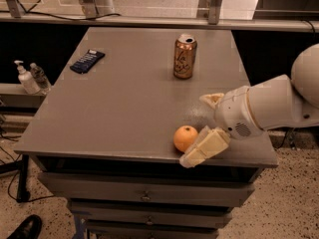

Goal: Move orange near rxbar blueberry

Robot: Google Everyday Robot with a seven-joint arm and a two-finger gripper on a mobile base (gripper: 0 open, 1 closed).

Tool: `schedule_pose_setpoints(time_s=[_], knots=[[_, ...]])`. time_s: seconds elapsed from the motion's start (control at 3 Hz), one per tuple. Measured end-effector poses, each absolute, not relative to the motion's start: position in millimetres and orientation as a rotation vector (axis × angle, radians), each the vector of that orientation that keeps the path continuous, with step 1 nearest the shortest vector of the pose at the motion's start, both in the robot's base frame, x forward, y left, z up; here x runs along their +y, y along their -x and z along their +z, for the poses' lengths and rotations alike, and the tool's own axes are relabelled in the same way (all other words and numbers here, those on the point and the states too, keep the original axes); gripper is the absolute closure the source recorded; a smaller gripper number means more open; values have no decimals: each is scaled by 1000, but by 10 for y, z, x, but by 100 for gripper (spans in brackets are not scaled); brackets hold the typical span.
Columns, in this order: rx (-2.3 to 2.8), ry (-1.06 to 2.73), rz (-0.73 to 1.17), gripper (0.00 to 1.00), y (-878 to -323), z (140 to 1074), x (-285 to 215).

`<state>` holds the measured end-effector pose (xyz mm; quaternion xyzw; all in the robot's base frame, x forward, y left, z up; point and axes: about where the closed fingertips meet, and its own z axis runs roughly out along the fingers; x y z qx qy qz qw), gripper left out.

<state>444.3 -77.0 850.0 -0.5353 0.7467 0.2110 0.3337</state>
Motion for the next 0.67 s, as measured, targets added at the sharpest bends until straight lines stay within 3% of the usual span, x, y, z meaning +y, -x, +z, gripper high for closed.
schedule_pose_setpoints(time_s=[0.33,0.67], knots=[[1952,1383,565,16,-4415,8438,-736],[1957,1372,572,39,-4410,8416,-721]])
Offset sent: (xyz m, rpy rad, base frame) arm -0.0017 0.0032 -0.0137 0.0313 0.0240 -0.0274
